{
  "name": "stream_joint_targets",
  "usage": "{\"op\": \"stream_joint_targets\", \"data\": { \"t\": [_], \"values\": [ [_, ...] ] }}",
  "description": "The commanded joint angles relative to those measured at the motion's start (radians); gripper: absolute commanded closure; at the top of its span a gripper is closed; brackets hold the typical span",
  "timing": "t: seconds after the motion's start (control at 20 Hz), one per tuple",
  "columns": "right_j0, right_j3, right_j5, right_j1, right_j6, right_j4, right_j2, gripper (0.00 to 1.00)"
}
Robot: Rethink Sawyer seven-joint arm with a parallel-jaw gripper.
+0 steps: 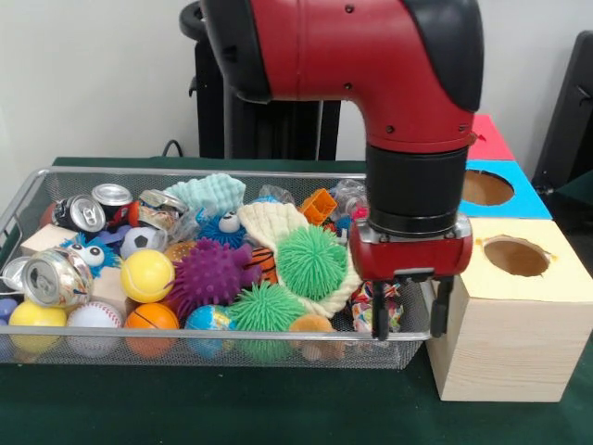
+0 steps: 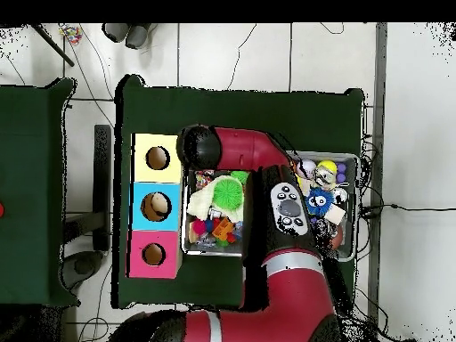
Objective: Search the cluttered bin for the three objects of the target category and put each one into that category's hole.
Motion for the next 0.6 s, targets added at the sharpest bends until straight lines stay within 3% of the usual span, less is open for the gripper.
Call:
{"op": "stream_joint_targets", "data": {
  "t": [0.05,0.45,0.6],
  "values": [
    [-0.072,0.047,0.085,0.026,0.026,0.03,0.097,0.0],
    [-0.103,0.068,0.043,0.01,-0.001,-0.022,0.085,0.0],
    [-0.112,0.112,0.022,-0.015,0.002,-0.036,0.077,0.0]
  ]
}}
